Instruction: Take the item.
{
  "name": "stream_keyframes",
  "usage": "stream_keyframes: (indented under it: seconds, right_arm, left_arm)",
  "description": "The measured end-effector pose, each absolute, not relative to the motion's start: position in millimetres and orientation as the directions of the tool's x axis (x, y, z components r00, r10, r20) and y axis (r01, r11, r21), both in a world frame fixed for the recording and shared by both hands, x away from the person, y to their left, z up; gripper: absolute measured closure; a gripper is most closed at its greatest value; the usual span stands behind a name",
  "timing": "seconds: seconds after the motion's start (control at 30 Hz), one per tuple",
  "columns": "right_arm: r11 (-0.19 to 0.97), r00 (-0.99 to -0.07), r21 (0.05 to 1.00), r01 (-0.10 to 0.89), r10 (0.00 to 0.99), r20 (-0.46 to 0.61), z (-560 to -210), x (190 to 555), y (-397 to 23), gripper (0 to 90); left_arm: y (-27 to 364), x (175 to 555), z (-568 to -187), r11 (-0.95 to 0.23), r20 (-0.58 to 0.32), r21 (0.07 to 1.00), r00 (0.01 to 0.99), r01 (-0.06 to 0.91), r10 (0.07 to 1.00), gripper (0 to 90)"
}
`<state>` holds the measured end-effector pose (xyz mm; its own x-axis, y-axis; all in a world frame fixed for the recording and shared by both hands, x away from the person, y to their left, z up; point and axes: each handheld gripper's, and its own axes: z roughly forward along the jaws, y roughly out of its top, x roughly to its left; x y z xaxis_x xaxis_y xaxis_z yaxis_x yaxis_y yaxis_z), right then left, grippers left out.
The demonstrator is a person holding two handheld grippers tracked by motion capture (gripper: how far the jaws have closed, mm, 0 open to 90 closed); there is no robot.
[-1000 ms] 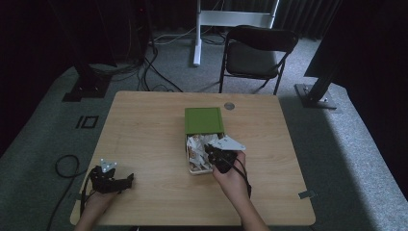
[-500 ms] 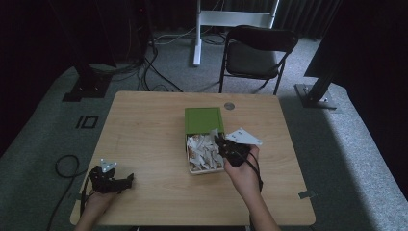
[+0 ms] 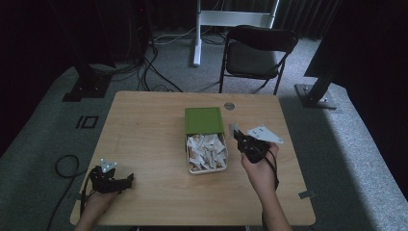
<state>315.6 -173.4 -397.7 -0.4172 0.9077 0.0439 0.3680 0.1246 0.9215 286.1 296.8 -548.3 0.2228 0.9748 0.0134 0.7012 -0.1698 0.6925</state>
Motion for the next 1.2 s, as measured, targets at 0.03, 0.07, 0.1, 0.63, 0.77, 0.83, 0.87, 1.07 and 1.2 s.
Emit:
stream_keyframes:
  seconds: [0.03,0.07,0.1,0.63,0.77,0.83,0.87,1.07,1.2]
  right_arm:
    - [0.120,-0.411,0.921,0.371,0.910,0.047,-398,316,-176,89.1]
    - [0.119,-0.405,0.921,0.372,0.913,0.046,-399,317,-179,89.1]
    - [0.115,-0.400,0.920,0.374,0.915,0.048,-400,318,-182,89.1]
    - [0.070,-0.306,0.894,0.443,0.949,0.077,-441,339,-222,89.1]
    - [0.070,-0.302,0.876,0.478,0.949,0.089,-458,347,-229,89.1]
    - [0.062,-0.294,0.867,0.495,0.951,0.099,-467,351,-231,89.1]
    - [0.058,-0.284,0.862,0.504,0.953,0.102,-472,353,-233,89.1]
    - [0.019,-0.256,0.843,0.538,0.956,0.142,-493,365,-240,89.0]
    - [0.002,-0.241,0.826,0.563,0.957,0.162,-504,375,-242,89.0]
  left_arm:
    - [297,286,-548,-0.169,0.013,0.693,0.223,0.701,0.975,2.3]
    - [297,286,-548,-0.170,0.014,0.692,0.223,0.701,0.975,2.3]
    - [297,286,-548,-0.170,0.014,0.693,0.223,0.700,0.975,2.3]
    - [297,286,-548,-0.172,0.015,0.692,0.224,0.701,0.974,2.3]
    - [297,286,-548,-0.172,0.015,0.692,0.224,0.701,0.974,2.3]
    - [297,286,-548,-0.172,0.015,0.692,0.224,0.701,0.974,2.3]
    - [297,286,-548,-0.172,0.015,0.692,0.224,0.701,0.974,2.3]
    - [297,286,-548,-0.172,0.015,0.692,0.224,0.701,0.974,2.3]
    - [297,286,-548,-0.172,0.015,0.692,0.224,0.701,0.974,2.3]
